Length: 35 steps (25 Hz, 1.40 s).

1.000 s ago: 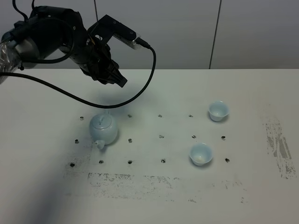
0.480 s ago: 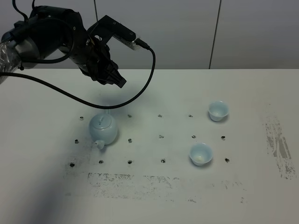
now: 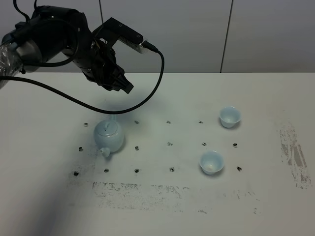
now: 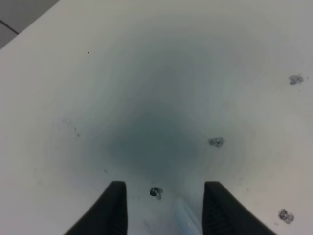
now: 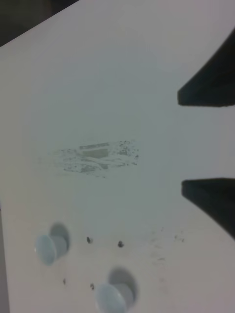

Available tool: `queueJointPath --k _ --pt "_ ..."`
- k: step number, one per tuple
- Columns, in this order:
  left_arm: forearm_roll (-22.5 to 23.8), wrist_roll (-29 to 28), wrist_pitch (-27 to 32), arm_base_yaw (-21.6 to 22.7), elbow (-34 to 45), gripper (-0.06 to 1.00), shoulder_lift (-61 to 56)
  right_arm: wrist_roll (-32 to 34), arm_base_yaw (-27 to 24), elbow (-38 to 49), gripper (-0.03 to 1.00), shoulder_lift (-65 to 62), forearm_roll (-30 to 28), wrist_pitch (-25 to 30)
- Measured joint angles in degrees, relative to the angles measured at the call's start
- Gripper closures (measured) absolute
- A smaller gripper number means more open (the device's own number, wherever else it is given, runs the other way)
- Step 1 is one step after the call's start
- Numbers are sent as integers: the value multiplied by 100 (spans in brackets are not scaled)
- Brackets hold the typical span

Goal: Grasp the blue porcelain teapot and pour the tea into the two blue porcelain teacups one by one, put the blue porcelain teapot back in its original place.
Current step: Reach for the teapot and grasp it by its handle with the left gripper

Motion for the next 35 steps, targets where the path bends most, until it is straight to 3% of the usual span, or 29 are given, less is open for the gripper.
queueJointPath --k 6,16,22,35 --pt "388 -257 51 -185 -11 52 20 0 0 0 61 0 7 0" --pt "302 -587 69 -343 -5 52 301 6 0 0 61 0 7 0" --pt "262 -592 -261 -376 335 52 398 6 0 0 61 0 7 0" --pt "103 -582 -322 -323 395 52 619 0 0 0 61 0 7 -1"
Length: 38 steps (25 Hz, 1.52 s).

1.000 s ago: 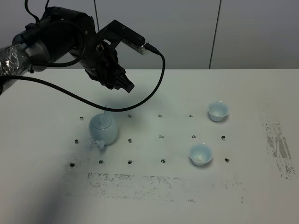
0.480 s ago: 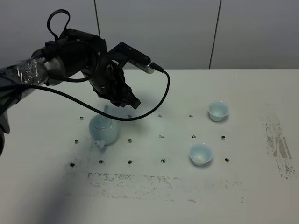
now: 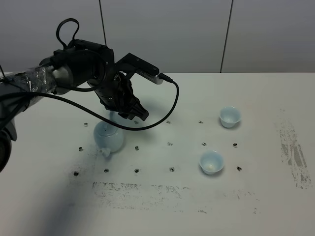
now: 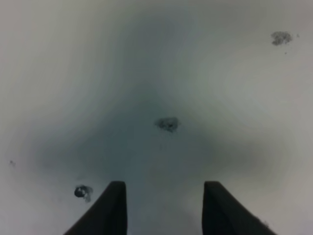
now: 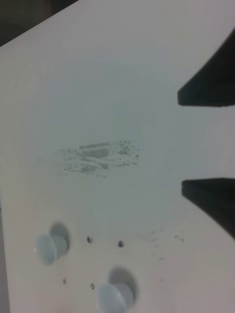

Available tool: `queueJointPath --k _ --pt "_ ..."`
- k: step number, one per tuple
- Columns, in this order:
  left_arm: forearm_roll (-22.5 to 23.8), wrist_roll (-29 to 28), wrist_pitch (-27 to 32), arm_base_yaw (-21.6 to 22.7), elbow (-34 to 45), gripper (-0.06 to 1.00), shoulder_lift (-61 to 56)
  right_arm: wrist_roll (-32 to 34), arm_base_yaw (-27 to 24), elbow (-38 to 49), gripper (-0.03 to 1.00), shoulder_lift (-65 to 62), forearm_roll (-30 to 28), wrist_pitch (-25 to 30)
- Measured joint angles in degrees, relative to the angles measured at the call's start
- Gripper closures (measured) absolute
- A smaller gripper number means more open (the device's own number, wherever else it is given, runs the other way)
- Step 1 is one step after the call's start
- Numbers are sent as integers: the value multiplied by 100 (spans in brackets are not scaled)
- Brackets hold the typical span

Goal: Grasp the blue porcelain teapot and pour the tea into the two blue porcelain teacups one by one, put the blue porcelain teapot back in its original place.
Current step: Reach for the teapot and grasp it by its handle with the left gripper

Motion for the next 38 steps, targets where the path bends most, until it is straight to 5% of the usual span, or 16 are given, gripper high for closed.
queueJointPath --k 38 --pt "503 606 -195 510 0 52 -2 6 0 0 61 0 0 -5"
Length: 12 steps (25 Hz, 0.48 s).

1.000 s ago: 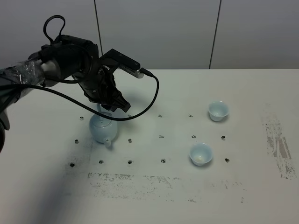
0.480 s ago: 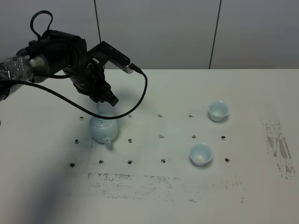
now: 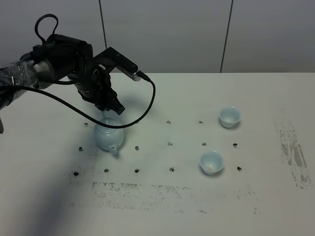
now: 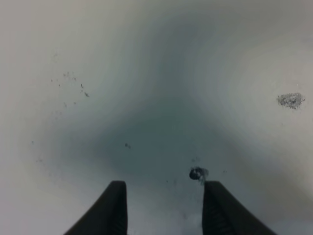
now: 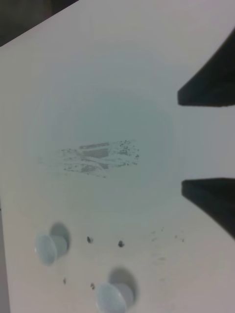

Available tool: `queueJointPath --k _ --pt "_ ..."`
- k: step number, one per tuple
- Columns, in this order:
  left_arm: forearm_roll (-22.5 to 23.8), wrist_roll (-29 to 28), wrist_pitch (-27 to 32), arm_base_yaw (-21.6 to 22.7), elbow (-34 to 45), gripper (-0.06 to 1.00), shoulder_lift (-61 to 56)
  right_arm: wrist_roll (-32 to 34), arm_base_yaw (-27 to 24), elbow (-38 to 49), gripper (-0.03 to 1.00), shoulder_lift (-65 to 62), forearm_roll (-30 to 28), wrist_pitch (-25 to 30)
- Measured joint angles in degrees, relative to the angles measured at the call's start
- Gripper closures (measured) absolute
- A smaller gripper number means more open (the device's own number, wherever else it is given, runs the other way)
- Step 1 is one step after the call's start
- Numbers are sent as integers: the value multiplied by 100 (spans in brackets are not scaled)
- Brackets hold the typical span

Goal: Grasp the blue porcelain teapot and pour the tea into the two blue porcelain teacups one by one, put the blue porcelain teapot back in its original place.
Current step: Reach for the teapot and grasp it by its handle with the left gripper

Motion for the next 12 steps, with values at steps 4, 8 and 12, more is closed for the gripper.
queueJointPath --k 4,8,12 --pt "0 40 4 0 103 52 0 -5 0 0 61 0 0 0" --pt "-20 219 46 76 297 52 0 -5 0 0 61 0 0 0" --pt "1 282 64 156 356 52 -17 -5 0 0 61 0 0 0"
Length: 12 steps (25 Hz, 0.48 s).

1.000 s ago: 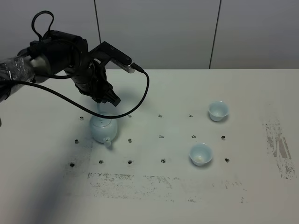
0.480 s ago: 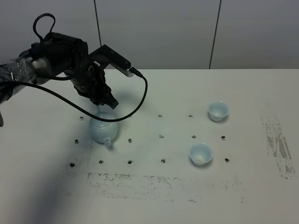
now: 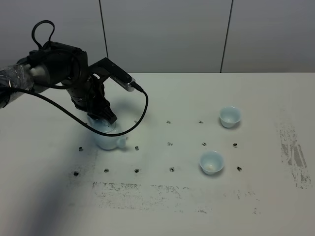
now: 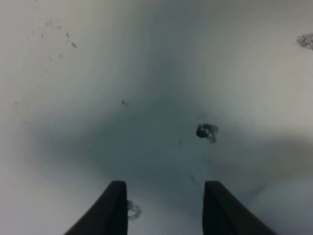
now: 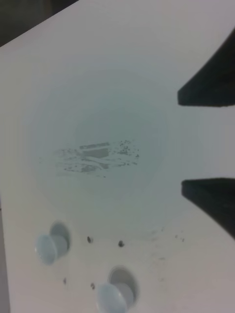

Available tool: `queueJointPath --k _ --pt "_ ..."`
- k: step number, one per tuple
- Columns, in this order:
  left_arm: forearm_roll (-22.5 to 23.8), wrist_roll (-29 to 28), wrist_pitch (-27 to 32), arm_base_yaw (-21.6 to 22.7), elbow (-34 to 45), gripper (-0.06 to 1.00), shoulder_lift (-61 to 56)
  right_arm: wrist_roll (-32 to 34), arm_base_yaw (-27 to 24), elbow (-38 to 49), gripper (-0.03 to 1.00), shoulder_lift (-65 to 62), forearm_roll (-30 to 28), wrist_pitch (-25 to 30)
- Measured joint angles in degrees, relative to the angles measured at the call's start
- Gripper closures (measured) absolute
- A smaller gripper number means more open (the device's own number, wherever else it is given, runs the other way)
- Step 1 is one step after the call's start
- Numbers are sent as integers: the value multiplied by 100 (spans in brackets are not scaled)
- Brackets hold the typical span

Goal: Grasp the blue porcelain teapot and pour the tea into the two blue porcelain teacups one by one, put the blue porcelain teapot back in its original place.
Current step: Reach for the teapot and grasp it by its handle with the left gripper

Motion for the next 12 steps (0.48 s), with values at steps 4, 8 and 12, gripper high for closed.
queueJointPath --k 4,8,12 --pt "63 7 0 20 4 52 -79 0 0 0 61 0 0 0" --pt "197 14 110 31 4 52 -182 7 0 0 61 0 0 0" --pt "258 14 297 58 4 52 -198 6 0 0 61 0 0 0"
